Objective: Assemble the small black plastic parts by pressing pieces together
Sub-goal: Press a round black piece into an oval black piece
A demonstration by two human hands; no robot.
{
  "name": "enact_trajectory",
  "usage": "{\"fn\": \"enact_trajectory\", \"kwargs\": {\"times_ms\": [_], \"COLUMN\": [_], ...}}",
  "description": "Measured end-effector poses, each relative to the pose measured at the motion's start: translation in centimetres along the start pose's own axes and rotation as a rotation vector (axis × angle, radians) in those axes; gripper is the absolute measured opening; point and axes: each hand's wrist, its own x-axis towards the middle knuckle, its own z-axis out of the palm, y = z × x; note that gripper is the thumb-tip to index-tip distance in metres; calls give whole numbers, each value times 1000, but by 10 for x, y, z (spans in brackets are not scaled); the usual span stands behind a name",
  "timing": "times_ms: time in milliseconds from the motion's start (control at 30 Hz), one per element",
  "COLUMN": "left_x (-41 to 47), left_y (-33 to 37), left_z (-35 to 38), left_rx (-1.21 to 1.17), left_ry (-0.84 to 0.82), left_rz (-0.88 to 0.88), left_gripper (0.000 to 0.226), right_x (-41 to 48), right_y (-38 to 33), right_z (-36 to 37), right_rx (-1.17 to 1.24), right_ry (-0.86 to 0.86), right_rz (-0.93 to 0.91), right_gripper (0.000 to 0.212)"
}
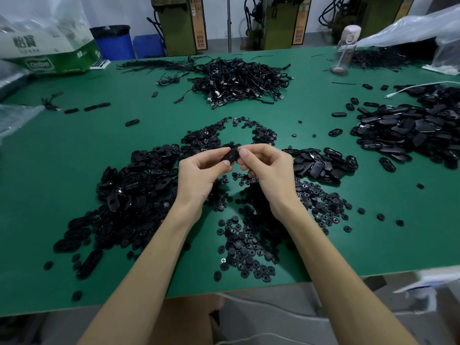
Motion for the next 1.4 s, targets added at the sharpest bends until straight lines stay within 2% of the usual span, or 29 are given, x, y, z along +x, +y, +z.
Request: {"fn": "enact_trajectory", "kwargs": {"times_ms": [333,600,767,933,1133,1400], "left_x": [0,-1,-1,-1,-1,-2], "left_y": [0,1,-1,-3,-7,-5], "left_z": [-1,-1,-2,1,2,3], "left_rx": [-19,-18,17,143,210,169], "left_ry": [12,14,12,4,7,-12], "left_rz": [10,20,24,95,112,106], "left_gripper": [31,25,26,25,26,21], "right_x": [-2,-1,-2,-4,-5,-6], "right_y": [-5,-3,-3,-2,-2,0], "right_z": [2,3,4,5,7,7], "right_rx": [-60,-240,-251,-359,-545,-570], "right_ry": [-75,-36,-24,44,34,36], "right_rz": [-90,-109,-88,-117,-199,-244], "right_gripper": [19,18,15,11,11,12]}}
